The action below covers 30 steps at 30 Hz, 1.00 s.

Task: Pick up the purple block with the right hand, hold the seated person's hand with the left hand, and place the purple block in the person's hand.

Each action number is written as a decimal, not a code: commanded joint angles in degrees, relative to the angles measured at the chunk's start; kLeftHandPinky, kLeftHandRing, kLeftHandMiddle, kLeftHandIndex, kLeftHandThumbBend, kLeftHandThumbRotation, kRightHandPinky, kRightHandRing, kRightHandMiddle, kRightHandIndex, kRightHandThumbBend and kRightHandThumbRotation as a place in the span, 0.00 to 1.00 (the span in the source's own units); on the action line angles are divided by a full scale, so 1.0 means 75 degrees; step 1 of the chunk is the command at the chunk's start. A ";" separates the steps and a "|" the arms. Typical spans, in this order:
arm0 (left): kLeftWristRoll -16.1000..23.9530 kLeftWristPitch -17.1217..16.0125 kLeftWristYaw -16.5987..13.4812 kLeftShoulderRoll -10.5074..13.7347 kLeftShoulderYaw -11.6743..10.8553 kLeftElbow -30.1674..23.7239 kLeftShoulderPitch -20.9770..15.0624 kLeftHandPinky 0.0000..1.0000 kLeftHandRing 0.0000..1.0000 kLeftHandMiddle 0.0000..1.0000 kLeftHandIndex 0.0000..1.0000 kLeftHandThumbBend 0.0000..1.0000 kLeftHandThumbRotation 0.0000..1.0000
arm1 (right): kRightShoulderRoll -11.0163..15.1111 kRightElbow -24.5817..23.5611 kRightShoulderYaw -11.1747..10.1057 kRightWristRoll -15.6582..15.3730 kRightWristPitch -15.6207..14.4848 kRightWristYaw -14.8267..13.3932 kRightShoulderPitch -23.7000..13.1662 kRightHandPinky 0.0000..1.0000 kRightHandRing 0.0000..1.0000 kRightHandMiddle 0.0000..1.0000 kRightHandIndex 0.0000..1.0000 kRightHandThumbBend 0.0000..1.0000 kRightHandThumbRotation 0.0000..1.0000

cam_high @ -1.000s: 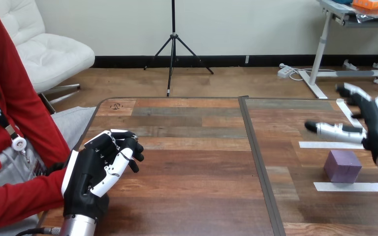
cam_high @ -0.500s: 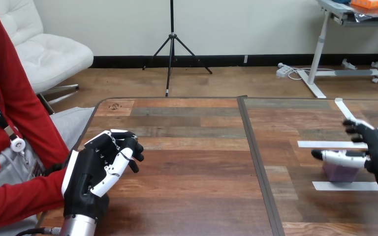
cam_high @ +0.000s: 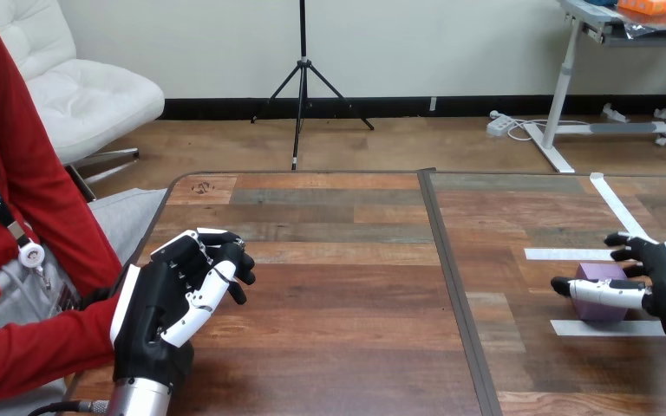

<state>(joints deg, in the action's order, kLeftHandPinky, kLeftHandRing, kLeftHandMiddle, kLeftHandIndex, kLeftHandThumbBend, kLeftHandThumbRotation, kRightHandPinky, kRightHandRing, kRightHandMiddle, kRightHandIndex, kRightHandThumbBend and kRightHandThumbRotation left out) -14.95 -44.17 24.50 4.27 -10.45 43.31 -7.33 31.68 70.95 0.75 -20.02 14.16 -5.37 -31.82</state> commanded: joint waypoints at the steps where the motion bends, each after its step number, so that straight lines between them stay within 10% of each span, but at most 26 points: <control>1: 0.0010 -0.0031 0.0006 0.0089 -0.0021 -0.0124 -0.0485 0.29 0.44 0.47 0.49 0.33 0.30 | 0.0157 0.0058 0.0119 -0.0020 -0.0119 -0.0085 -0.0779 0.67 0.81 0.84 0.85 1.00 0.38; 30: 0.0041 -0.0021 -0.0008 0.0116 -0.0020 -0.0074 -0.0514 0.27 0.43 0.47 0.48 0.34 0.31 | 0.0019 0.0340 0.0322 -0.0071 -0.0293 -0.0242 -0.0703 0.66 0.75 0.78 0.78 1.00 0.24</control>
<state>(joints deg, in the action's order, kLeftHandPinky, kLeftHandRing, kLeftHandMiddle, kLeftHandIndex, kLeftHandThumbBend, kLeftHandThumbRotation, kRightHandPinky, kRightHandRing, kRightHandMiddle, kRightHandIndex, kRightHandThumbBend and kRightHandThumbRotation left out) -14.89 -44.16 24.39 4.34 -10.49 43.31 -7.34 31.68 72.83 2.44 -20.40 12.00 -5.85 -33.33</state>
